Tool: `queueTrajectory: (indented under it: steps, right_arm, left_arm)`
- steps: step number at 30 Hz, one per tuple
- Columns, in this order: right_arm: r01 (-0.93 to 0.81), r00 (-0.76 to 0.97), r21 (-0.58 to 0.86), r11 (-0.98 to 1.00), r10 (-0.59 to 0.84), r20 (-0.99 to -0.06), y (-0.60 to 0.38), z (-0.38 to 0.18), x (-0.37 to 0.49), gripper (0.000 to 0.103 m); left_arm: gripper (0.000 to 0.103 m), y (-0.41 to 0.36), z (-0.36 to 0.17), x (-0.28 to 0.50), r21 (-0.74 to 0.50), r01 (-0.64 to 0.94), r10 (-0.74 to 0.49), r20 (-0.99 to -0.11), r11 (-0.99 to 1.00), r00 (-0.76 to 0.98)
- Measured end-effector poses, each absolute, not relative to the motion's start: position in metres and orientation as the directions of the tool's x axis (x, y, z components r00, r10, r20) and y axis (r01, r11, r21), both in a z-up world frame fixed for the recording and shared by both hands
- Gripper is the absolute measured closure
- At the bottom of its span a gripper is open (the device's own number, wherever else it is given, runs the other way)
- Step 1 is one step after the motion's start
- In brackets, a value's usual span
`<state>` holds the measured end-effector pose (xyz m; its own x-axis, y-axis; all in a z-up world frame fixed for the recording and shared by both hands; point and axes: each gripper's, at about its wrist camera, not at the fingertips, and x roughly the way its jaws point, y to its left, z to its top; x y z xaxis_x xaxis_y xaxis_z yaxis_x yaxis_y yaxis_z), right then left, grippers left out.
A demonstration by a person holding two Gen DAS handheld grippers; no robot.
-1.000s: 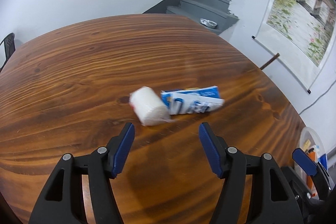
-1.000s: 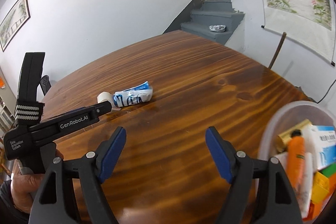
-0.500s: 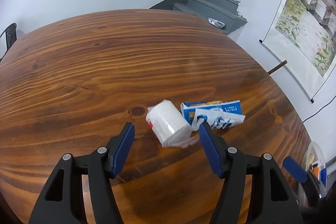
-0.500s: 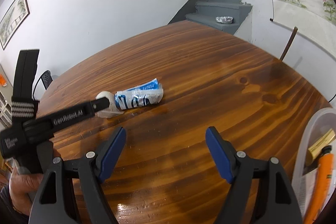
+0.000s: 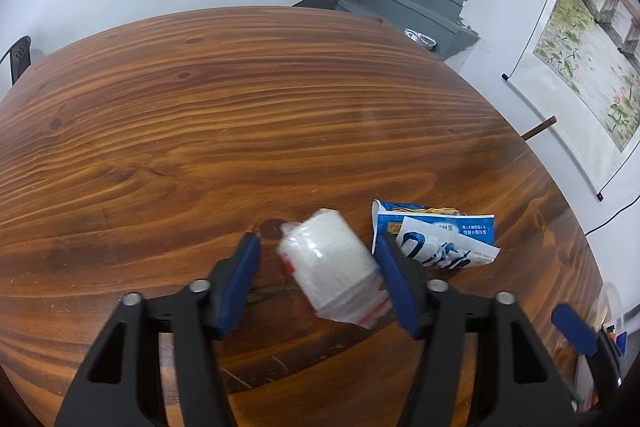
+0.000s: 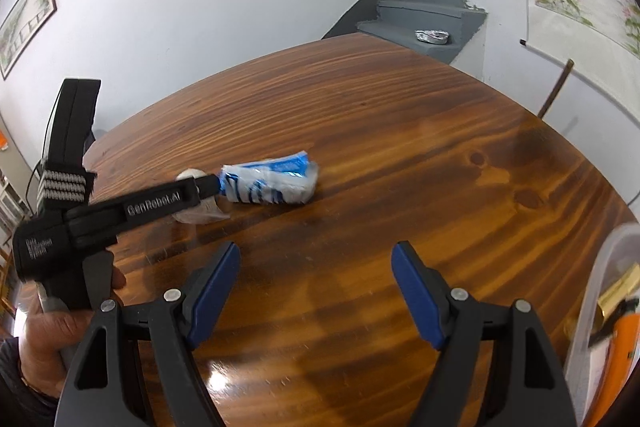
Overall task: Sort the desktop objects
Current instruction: 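Move both tools back to the tape roll and snack packet, then grasp the bagged tape roll with the left tool while the right tool grasps the snack packet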
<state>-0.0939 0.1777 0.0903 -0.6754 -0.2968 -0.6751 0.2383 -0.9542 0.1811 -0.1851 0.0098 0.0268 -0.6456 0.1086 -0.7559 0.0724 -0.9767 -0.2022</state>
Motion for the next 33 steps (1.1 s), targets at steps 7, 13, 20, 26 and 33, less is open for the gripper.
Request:
queueTrajectory:
  steps: [7,13,20,26,33]
  right_arm:
    - [0.275,-0.687,0.125,-0.953,-0.285,-0.669,0.157,0.092,-0.121,0.022]
    - [0.3,-0.678,0.113,-0.947,-0.295,-0.673,0.145,0.087,-0.155,0.022]
    - [0.323,-0.613,0.225,-0.919,-0.384,-0.69,0.143,0.077,-0.187,0.022]
    - [0.442,-0.524,0.217,-0.87,-0.446,-0.726,0.131,0.068,-0.171,0.022]
    - [0.538,-0.483,0.199,-0.819,-0.493,-0.724,0.124,0.072,-0.15,0.022]
  left_arm:
    - [0.05,-0.001,0.032,-0.183,-0.142,0.09,0.051,-0.763,-0.986,-0.645]
    - [0.05,-0.022,0.034,-0.184,-0.131,0.146,0.006,-0.763,-0.981,-0.646]
    - [0.05,-0.035,0.028,-0.185,-0.157,0.181,0.004,-0.765,-0.971,-0.644]
    - [0.05,-0.035,0.028,-0.184,-0.15,0.184,-0.004,-0.765,-0.971,-0.644]
    - [0.05,-0.035,0.028,-0.184,-0.146,0.191,-0.011,-0.767,-0.971,-0.642]
